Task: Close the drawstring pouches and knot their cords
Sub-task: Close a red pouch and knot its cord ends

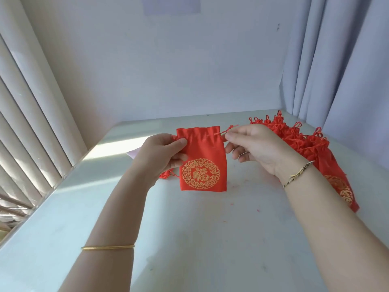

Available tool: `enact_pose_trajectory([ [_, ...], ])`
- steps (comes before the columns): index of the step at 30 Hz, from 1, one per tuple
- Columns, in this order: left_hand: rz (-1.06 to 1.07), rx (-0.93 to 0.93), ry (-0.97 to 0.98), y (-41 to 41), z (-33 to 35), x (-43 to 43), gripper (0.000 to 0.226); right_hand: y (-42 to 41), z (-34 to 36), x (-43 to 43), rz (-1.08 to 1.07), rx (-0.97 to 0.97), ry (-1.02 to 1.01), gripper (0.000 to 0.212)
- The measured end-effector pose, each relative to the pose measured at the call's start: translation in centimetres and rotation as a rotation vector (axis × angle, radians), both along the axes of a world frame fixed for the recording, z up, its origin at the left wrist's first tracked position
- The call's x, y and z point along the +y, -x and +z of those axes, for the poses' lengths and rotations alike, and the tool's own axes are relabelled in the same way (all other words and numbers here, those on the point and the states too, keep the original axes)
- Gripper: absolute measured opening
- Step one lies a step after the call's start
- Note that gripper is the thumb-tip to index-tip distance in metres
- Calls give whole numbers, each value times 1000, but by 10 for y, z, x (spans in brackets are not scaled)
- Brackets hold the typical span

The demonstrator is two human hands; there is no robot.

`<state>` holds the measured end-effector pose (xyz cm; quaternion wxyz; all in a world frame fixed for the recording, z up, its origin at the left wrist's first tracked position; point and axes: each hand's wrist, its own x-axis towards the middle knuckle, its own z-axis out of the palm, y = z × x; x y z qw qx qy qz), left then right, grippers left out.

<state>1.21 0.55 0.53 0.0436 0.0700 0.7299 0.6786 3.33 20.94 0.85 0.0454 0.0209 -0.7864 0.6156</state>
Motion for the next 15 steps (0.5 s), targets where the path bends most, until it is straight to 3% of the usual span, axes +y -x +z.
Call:
enact_pose_trajectory([
  [6, 29, 3, 31, 2, -1, -1, 14, 0, 1, -3, -67, 119, 63, 13],
  [15, 36, 29, 78, 4, -3, 1, 7, 7, -8, 4, -156, 209, -98, 11],
])
